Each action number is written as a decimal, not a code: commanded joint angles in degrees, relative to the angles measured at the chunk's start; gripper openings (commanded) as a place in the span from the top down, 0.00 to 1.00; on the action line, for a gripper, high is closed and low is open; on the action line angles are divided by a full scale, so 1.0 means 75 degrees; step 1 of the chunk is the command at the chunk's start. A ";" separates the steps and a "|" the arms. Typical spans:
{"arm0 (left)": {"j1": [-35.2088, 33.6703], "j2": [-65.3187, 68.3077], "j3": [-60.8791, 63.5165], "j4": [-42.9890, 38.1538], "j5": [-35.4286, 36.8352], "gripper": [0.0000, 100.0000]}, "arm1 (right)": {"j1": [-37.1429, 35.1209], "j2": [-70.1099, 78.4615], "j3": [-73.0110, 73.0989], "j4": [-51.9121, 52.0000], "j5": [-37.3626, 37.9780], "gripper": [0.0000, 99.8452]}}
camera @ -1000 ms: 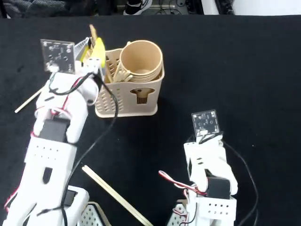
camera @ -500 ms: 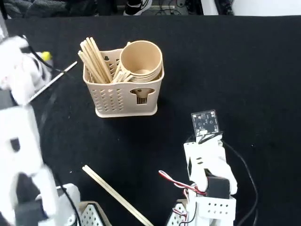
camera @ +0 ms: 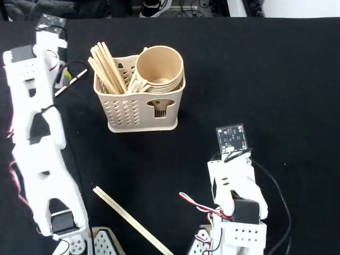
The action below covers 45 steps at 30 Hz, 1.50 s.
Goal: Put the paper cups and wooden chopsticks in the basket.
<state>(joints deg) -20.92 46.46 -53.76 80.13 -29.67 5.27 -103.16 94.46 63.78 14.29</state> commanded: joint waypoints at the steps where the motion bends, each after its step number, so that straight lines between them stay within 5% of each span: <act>1: 0.0170 0.1301 -0.2022 -0.0012 -0.0152 0.80 | -0.0082 -0.0592 -0.0029 -0.0152 0.0082 0.92; 10: 0.0123 0.3927 -0.4448 0.0891 -0.0188 0.80 | -0.0094 -0.0592 -0.0029 -0.0152 0.0082 0.92; 14: 0.0123 0.4243 -0.4917 0.1336 -0.0188 0.82 | -0.0094 -0.0592 -0.0018 -0.0152 0.0082 0.92; 19: 0.0147 0.4325 -0.4999 0.1371 -0.0152 0.97 | -0.0094 -0.0592 -0.0018 -0.0152 0.0082 0.92; 29: 0.0182 0.4232 -0.5632 0.2778 -0.0105 0.97 | -0.0094 -0.0592 -0.0018 -0.0152 0.0082 0.92; 33: 0.0100 0.3716 -0.5550 0.2766 0.1149 0.97 | -0.0094 -0.0592 -0.0018 -0.0152 0.0082 0.92; 39: -0.0217 0.2274 -0.4894 0.2801 0.4302 0.97 | -0.0094 -0.0592 0.0053 -0.0164 0.0082 0.92; 45: -0.0123 -0.0176 -0.1061 0.2790 0.4782 0.97 | -0.0094 -0.0592 0.0053 -0.0176 0.0082 0.92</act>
<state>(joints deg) -21.89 57.27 -75.12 100.62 4.97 5.27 -103.16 95.08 63.78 14.29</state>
